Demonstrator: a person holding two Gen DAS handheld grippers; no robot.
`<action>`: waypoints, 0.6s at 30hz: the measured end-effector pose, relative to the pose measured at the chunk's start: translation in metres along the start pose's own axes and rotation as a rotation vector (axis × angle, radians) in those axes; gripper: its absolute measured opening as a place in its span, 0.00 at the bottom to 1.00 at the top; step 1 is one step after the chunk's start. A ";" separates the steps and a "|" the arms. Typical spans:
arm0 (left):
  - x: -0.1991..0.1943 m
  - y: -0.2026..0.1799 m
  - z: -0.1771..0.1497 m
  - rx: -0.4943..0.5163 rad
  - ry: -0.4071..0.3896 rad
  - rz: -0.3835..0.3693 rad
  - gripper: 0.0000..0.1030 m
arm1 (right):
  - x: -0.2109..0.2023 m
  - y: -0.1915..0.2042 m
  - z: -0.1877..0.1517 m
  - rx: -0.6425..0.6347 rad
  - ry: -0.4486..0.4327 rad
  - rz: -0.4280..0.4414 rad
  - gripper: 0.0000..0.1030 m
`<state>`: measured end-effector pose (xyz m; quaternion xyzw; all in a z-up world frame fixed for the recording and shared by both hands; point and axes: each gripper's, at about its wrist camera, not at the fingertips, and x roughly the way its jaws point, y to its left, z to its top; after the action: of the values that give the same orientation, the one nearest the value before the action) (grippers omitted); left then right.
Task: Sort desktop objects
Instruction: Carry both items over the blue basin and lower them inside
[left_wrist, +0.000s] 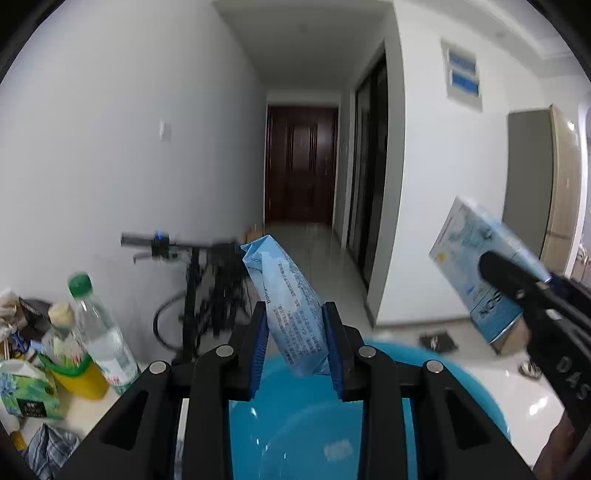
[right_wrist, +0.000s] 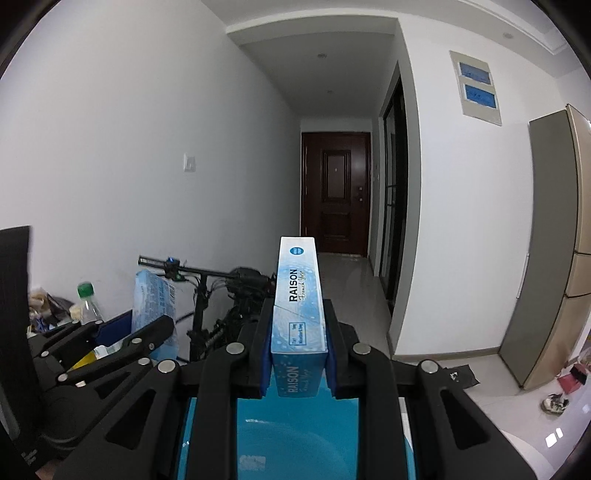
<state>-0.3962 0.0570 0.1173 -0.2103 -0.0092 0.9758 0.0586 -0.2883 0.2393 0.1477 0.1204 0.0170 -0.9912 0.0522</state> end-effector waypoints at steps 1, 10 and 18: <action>0.008 0.001 -0.001 -0.002 0.041 0.004 0.30 | 0.002 0.000 0.000 -0.001 0.018 0.002 0.20; 0.083 -0.006 -0.029 0.057 0.429 -0.054 0.30 | 0.054 -0.016 -0.020 0.056 0.358 0.099 0.21; 0.131 -0.008 -0.058 0.075 0.610 -0.061 0.30 | 0.089 -0.033 -0.051 0.107 0.531 0.147 0.20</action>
<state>-0.4901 0.0798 0.0113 -0.4909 0.0385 0.8651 0.0954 -0.3652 0.2658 0.0775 0.3795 -0.0313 -0.9179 0.1114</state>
